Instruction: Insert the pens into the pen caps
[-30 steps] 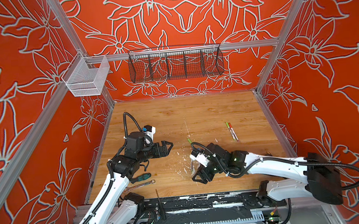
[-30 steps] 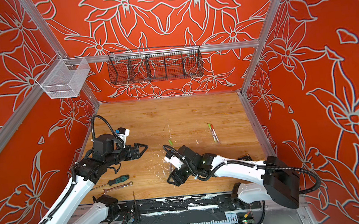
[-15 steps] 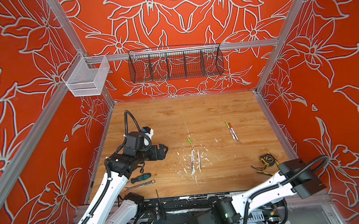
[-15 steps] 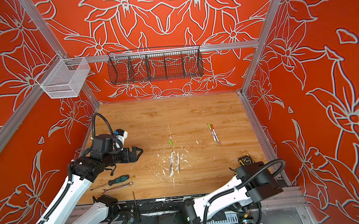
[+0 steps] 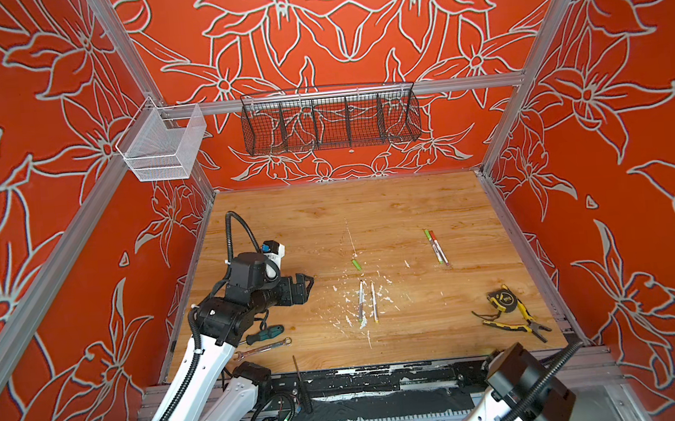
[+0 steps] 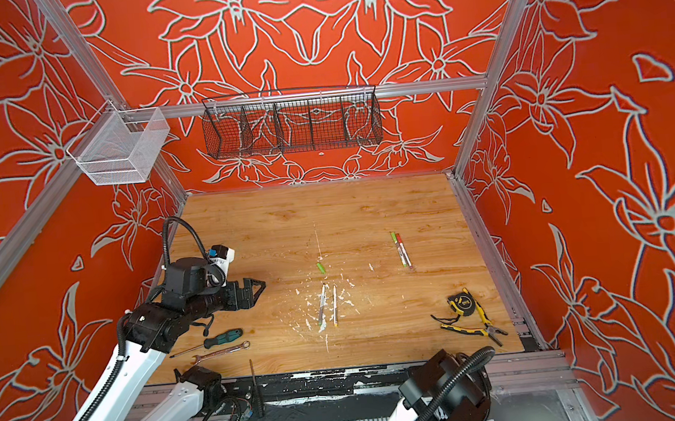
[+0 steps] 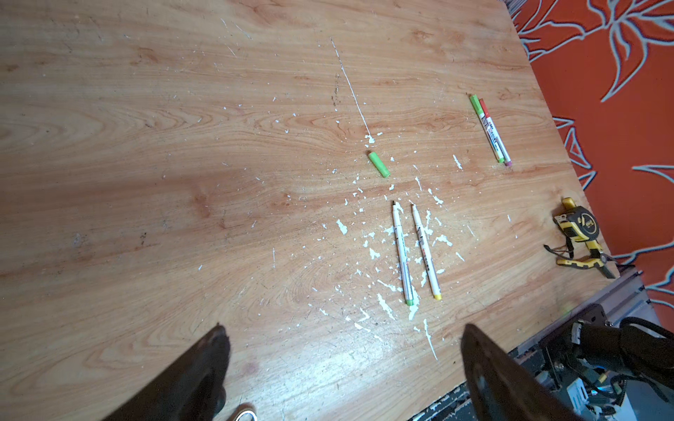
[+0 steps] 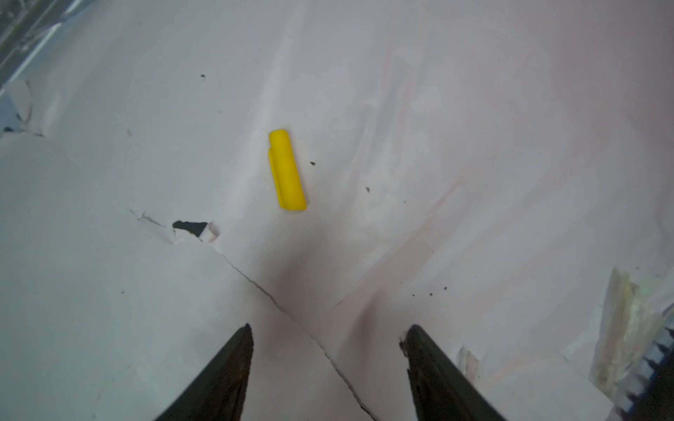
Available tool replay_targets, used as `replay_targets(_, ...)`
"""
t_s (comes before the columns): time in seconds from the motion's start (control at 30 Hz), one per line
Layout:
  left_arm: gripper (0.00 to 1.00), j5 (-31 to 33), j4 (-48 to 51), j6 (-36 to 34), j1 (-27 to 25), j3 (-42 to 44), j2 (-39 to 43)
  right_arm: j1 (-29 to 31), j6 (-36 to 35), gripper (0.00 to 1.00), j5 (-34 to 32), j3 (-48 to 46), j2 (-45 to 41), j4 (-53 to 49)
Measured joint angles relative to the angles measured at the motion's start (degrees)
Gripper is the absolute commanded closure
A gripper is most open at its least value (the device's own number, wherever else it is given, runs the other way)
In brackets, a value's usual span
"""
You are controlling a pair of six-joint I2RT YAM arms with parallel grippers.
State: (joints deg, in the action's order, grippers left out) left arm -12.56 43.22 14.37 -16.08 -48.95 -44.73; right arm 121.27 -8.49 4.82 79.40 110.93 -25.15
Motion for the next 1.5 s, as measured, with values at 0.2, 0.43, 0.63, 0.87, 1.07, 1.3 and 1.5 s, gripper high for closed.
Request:
replay_targets(0.2, 0.03, -0.13, 0.0, -0.02, 0.0, 0.0, -1.49, -0.15, -6.34, 0.36, 4.94, 5.88, 2.71, -3.08)
replay_targets(0.43, 0.03, -0.11, -0.02, -0.02, 0.0, 0.0, -1.42, -3.26, -12.9, 0.44, 15.3, 12.37, 8.85, -5.57)
replay_targets(0.63, 0.03, -0.11, -0.04, -0.02, 0.5, 0.0, -2.36, -5.95, -16.74, 0.45, 22.03, 20.26, 14.05, -7.72)
replay_targets(0.87, 0.03, 0.04, -0.04, -0.02, 0.74, 0.0, -2.12, -6.05, -17.53, 0.45, 26.21, 23.26, 17.35, -8.39)
replay_targets(1.07, 0.03, 0.02, -0.17, -0.02, 0.74, 0.0, -0.68, -6.19, -17.62, 0.47, 27.67, 25.0, 19.82, -8.98)
replay_targets(1.3, 0.03, 0.09, -0.44, 0.28, 0.57, 0.59, 3.56, -6.19, -17.59, 0.52, 26.47, 25.35, 20.09, -9.33)
replay_targets(1.5, 0.03, 0.81, -0.42, 0.87, -0.15, 0.74, 9.44, -6.27, -16.22, 0.67, 26.6, 28.98, 22.53, -10.99)
